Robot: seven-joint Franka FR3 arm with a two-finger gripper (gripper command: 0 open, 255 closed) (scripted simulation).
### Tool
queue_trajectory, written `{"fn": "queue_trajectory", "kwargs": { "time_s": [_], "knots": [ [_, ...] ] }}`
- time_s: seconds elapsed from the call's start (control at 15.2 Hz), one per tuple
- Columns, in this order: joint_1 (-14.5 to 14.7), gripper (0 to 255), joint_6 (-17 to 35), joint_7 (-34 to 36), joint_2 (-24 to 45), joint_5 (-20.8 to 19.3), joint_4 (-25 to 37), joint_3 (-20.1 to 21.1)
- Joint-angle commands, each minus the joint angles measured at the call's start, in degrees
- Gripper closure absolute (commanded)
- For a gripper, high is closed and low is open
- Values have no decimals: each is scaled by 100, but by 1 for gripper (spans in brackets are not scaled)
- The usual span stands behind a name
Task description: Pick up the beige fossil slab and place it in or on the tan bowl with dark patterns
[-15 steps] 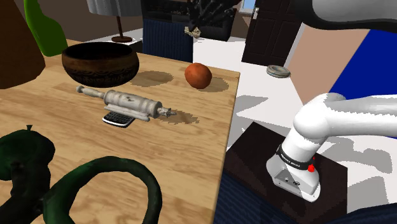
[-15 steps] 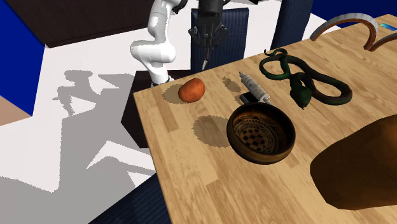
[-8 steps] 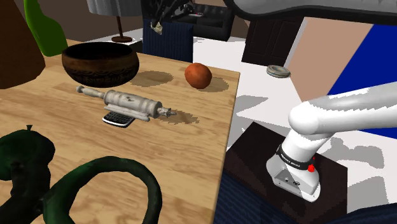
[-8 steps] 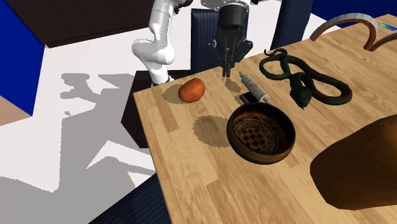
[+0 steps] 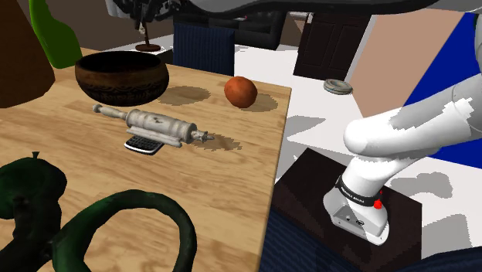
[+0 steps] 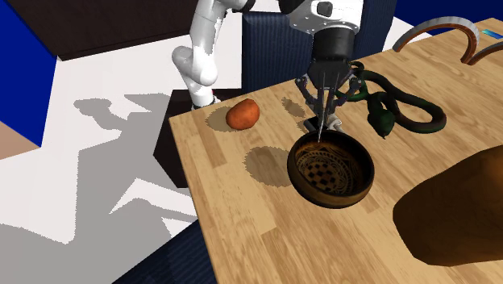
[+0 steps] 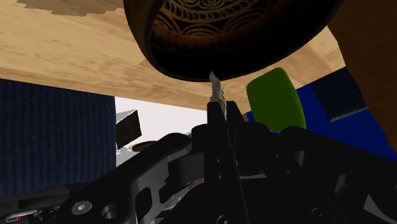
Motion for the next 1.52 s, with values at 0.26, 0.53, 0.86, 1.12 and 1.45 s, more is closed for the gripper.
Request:
{"fn": "queue_trajectory", "kwargs": {
  "time_s": [0.26, 0.53, 0.86, 1.12, 1.45],
  "knots": [
    [-2143, 255, -172, 117, 47, 75, 1392, 1845],
    [-1999, 255, 115, 186, -15, 93, 1030, 1807],
    [-1875, 255, 459, 274, -94, 120, 624, 1811],
    [-1842, 255, 588, 307, -127, 134, 479, 1825],
    [-1842, 255, 587, 307, -127, 134, 479, 1825]
  ]
}}
